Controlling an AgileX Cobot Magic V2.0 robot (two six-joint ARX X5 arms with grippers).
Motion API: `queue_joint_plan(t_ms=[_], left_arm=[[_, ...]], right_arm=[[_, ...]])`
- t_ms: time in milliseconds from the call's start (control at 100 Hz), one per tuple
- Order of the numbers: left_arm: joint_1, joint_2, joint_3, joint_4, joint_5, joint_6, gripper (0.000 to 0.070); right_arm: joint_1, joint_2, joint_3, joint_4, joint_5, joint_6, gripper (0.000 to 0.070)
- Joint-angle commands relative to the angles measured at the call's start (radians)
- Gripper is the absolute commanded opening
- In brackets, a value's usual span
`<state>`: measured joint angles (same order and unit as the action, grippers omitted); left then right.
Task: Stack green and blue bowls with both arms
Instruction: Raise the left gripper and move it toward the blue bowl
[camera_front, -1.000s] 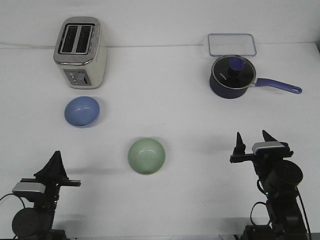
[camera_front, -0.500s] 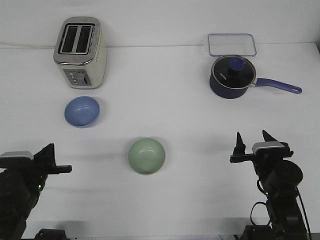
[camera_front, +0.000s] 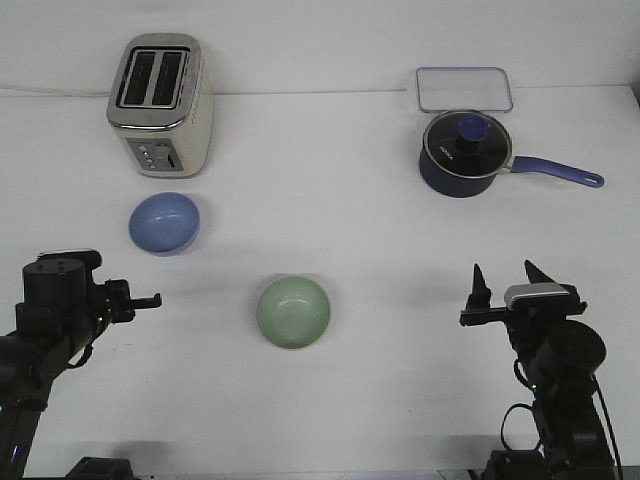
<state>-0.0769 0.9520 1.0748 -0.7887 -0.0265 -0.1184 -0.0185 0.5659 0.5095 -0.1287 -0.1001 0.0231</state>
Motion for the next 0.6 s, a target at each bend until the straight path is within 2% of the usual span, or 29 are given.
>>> queue_joint_plan(t_ms=[0, 140, 170, 300, 360, 470, 590], left_arm=[[0.000, 0.013, 0.020, 0.009, 0.000, 0.009, 0.0012], [0.000, 0.015, 0.020, 0.004, 0.000, 0.009, 0.0039], [0.000, 0.015, 0.020, 0.003, 0.000, 0.009, 0.0083], [0.000, 0.015, 0.020, -0.003, 0.000, 0.009, 0.0349], [0.000, 0.015, 0.020, -0.003, 0.000, 0.009, 0.0417], [0.000, 0.015, 0.020, -0.005, 0.000, 0.012, 0.0427], [0.000, 0.016, 0.020, -0.002, 0.000, 0.053, 0.0429]], right_arm=[[0.002, 0.004, 0.002, 0.009, 0.003, 0.007, 0.0564], [0.002, 0.004, 0.002, 0.009, 0.003, 0.006, 0.0564], [0.002, 0.004, 0.002, 0.009, 0.003, 0.006, 0.0564], [0.002, 0.004, 0.002, 0.009, 0.003, 0.006, 0.0564], [0.002, 0.004, 0.002, 0.009, 0.003, 0.006, 0.0564], [0.002, 0.004, 0.002, 0.009, 0.003, 0.006, 0.0564], [0.002, 0.004, 0.002, 0.009, 0.003, 0.006, 0.0564]])
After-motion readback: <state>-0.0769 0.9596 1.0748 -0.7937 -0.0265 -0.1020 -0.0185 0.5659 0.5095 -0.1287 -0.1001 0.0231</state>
